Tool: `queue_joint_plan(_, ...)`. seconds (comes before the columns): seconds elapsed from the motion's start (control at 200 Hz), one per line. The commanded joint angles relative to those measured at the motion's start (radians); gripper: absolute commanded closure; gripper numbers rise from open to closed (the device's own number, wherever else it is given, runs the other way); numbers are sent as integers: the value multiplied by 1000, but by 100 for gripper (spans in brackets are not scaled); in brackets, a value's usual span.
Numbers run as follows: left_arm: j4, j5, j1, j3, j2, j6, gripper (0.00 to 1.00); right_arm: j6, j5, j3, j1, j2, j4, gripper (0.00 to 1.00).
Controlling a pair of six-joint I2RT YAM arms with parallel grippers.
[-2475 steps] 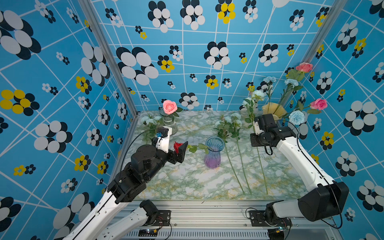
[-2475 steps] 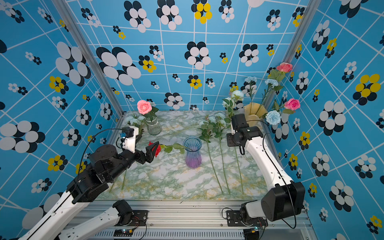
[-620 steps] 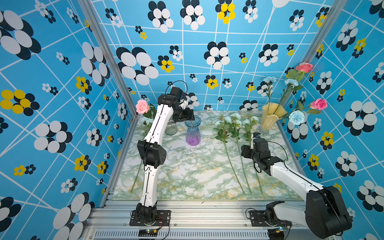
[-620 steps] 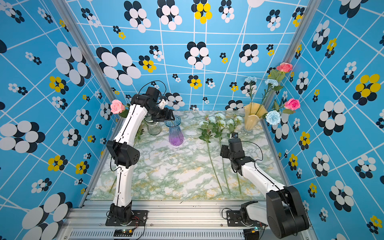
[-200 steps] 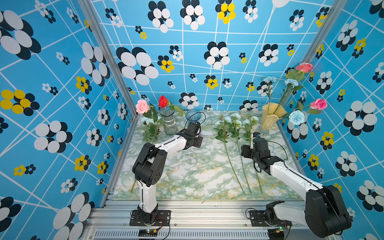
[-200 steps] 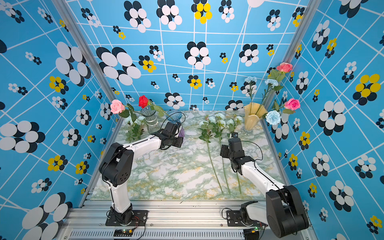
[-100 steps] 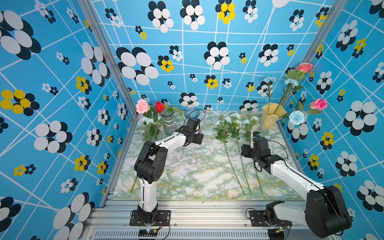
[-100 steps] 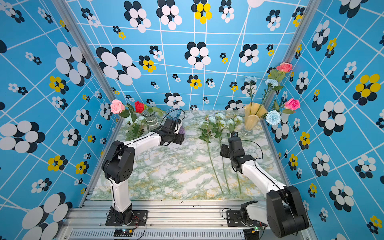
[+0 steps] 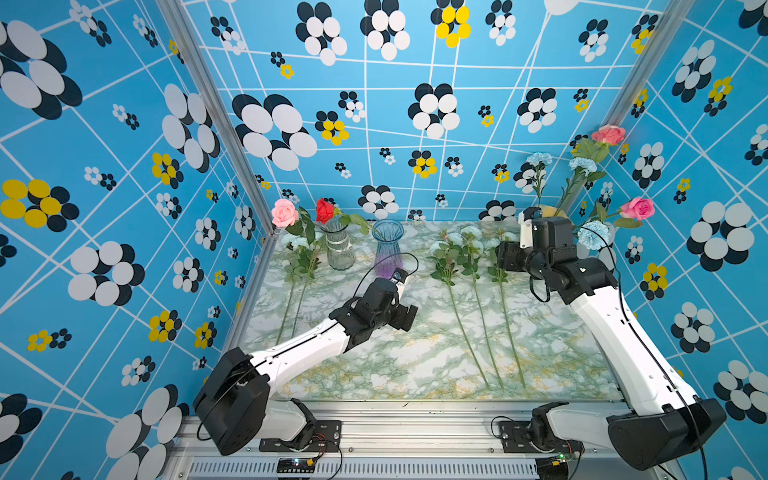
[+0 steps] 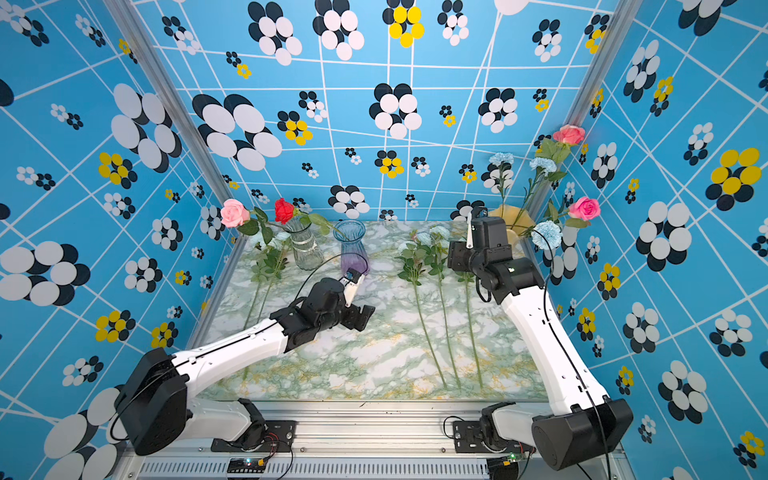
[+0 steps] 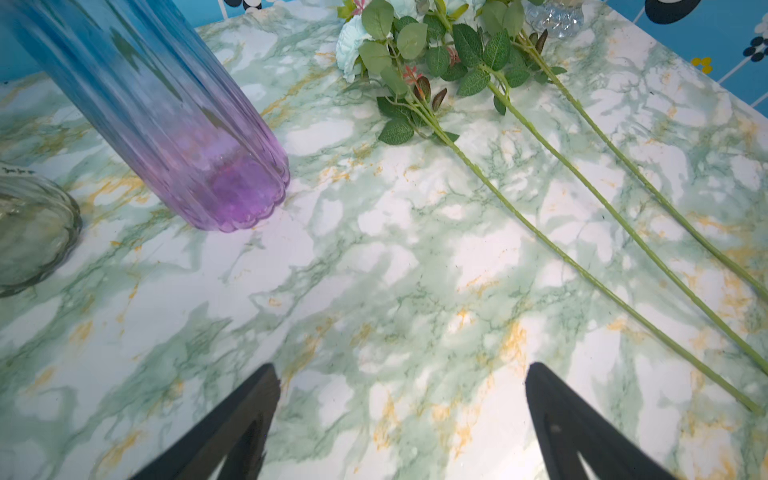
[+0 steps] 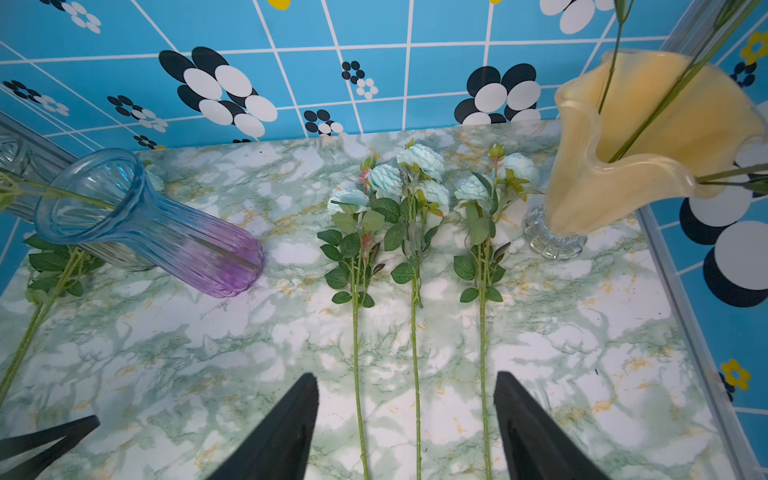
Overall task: Pick out blue flowers from the vase
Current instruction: Move the vase to the center of the board.
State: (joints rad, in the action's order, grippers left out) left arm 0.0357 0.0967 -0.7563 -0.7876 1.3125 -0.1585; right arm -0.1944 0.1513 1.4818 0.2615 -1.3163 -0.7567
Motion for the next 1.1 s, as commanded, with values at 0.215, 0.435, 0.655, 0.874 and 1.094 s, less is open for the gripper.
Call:
queue_joint_plan(0.215, -106, 146, -94, 232, -229, -18, 2, 94, 167, 331, -3, -179, -348, 32)
queue_joint_plan(0.435, -125, 138, -100, 240, -215, -7, 0, 137, 238, 483, -64, -313, -431, 33)
queue_joint_plan(0.655, -141, 146, -106, 258, -231, -6, 0, 192, 253, 600, -137, -424, -462, 33)
queue_joint_plan(0.874, -152, 160, -110, 270, -248, -10, 0, 247, 223, 675, -196, -505, -456, 33)
queue_joint_plan(1.094, -140, 182, -122, 248, -214, -7, 0, 268, 207, 793, -204, -615, -464, 34)
